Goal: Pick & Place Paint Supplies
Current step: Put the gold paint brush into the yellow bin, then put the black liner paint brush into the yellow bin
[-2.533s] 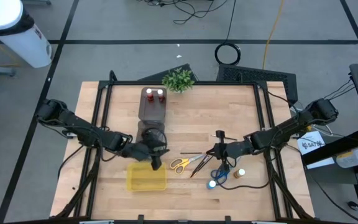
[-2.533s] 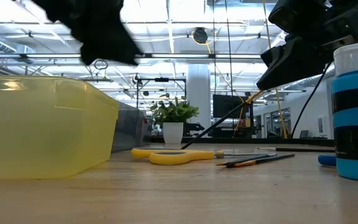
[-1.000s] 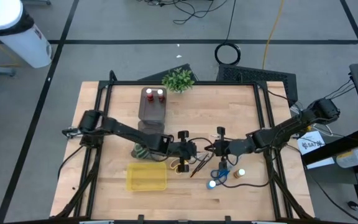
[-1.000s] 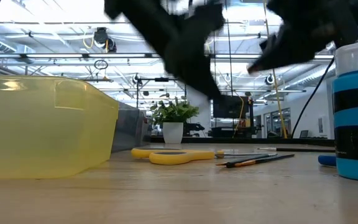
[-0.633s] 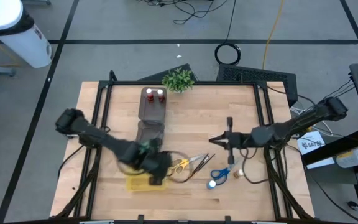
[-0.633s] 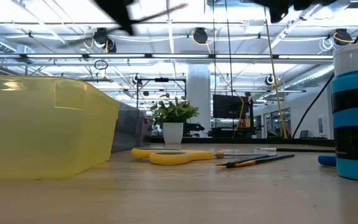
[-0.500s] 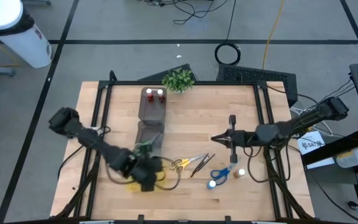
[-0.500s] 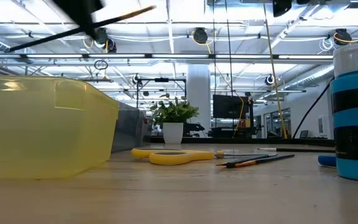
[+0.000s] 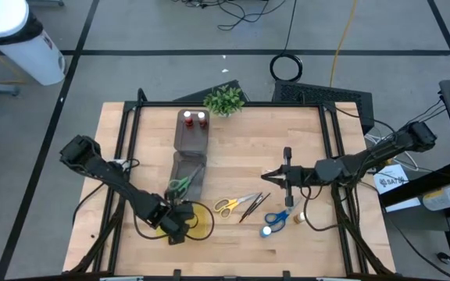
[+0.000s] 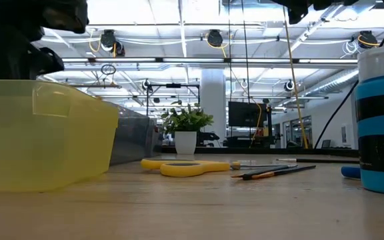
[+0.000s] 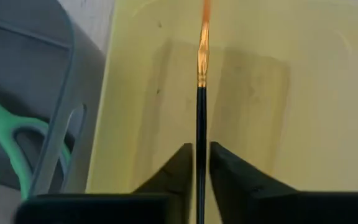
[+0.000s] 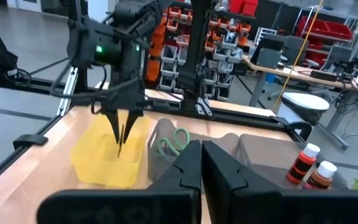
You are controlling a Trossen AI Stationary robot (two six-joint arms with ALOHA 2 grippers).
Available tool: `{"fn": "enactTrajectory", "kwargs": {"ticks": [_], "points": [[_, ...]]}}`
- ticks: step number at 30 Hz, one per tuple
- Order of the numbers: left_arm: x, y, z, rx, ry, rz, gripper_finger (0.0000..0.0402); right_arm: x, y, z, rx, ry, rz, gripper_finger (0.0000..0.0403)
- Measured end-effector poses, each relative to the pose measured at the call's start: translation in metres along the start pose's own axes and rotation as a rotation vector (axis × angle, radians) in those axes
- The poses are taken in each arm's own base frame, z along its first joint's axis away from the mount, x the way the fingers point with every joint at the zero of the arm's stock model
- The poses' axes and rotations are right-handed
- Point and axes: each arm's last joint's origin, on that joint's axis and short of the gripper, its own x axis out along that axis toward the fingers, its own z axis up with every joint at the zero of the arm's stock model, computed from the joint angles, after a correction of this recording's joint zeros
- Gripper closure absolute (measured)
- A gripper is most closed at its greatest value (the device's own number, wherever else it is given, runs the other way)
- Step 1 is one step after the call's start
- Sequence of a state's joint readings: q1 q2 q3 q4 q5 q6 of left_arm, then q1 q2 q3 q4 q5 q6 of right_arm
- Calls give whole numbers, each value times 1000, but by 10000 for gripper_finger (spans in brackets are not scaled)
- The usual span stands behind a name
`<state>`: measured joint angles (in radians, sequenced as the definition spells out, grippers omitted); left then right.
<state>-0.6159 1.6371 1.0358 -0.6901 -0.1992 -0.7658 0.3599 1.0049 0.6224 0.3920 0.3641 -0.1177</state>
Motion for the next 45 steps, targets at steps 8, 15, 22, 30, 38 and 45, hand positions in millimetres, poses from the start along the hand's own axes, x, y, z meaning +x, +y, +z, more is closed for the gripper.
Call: {"fn": "enactTrajectory", "kwargs": {"ticks": [8,15,22,30,38,45], "points": [[-11,-7,12,78,-46,-27,224,5,3,-10,-28,75,6,382],[-33,-15,37,166,-242,22,182,-3,-12,-49,-1,449,-250,370],[-35,-12,55,257,-413,113,177,-9,-25,-88,94,602,-345,328],[-34,7,83,212,-510,121,177,-1,-40,-141,134,734,-230,243],[-31,24,94,172,-488,101,176,13,-47,-165,170,794,-169,254],[-30,24,94,179,-468,63,176,17,-56,-180,176,856,-198,278]]}}
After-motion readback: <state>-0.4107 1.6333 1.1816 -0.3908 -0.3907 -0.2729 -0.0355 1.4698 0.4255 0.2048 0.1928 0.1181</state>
